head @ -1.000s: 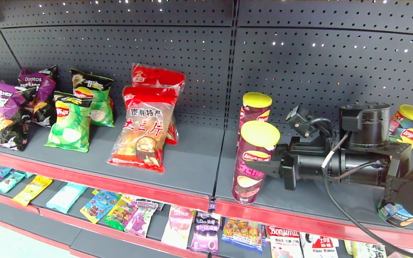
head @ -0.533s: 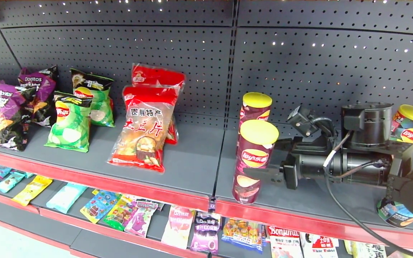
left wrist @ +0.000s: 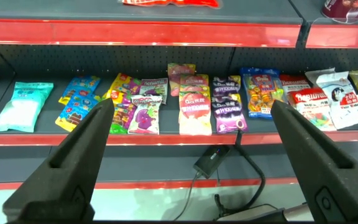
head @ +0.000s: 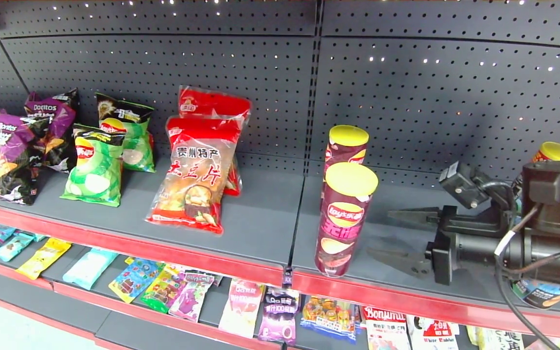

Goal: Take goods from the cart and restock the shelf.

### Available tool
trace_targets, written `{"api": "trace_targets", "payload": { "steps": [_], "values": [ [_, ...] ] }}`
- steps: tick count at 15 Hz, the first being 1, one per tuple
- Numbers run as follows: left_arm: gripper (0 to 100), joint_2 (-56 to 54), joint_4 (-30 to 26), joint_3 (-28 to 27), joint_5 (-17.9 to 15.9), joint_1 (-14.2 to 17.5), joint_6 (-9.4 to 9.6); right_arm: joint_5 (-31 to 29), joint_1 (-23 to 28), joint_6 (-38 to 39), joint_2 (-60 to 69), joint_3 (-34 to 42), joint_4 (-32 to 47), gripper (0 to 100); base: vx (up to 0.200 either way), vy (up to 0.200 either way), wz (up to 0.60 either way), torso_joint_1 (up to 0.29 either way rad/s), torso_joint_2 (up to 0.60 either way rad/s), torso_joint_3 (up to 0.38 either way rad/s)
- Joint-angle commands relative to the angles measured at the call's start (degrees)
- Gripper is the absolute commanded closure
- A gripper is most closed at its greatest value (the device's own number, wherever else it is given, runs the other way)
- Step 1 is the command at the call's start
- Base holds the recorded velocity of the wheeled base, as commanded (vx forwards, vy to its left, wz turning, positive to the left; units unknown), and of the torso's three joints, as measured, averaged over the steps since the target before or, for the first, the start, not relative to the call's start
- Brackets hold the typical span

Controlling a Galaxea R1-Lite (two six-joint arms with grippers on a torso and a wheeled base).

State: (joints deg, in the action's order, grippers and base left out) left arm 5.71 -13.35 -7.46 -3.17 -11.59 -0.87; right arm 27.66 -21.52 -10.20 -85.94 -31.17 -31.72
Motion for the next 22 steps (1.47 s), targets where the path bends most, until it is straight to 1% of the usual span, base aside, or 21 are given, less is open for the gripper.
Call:
{"api": "trace_targets", "payload": {
  "steps": [1, 2, 4, 6, 11, 19, 22],
  "values": [
    [0, 0.1, 0.0, 0.0, 0.0, 0.0, -0.01, -0.6, 1.1, 0.3, 3.5, 3.4, 0.0, 0, 0.000, 0.000, 0.00, 0.000, 0.00, 0.000],
    [0, 0.1, 0.0, 0.0, 0.0, 0.0, -0.01, -1.4, 1.1, 0.3, 3.5, 4.2, 0.0, 0, 0.000, 0.000, 0.00, 0.000, 0.00, 0.000],
    [0, 0.1, 0.0, 0.0, 0.1, 0.0, -0.01, -6.1, 0.2, 0.1, 2.7, 5.4, 0.0, 0, 0.000, 0.000, 0.00, 0.000, 0.00, 0.000],
    [0, 0.1, 0.0, 0.0, 0.1, 0.0, -0.01, -11.8, -2.2, 0.2, 0.1, 4.5, -0.3, 0, 0.000, 0.000, 0.00, 0.000, 0.00, 0.000],
    [0, 0.1, 0.0, 0.0, 0.5, 0.0, -0.01, -26.5, -4.8, 0.4, -6.3, 1.4, -0.4, 0, 0.000, 0.000, 0.00, 0.000, 0.00, 0.000],
    [0, 0.1, 0.0, 0.0, 0.5, 0.0, -0.01, -27.0, -4.9, 0.2, -10.5, 0.8, -0.6, 0, 0.000, 0.000, 0.00, 0.000, 0.00, 0.000],
    [0, 0.1, 0.0, 0.0, 0.4, 0.0, -0.01, -28.3, -4.9, 0.4, -12.2, -0.5, -0.7, 0, 0.000, 0.000, 0.00, 0.000, 0.00, 0.000]
  ]
}}
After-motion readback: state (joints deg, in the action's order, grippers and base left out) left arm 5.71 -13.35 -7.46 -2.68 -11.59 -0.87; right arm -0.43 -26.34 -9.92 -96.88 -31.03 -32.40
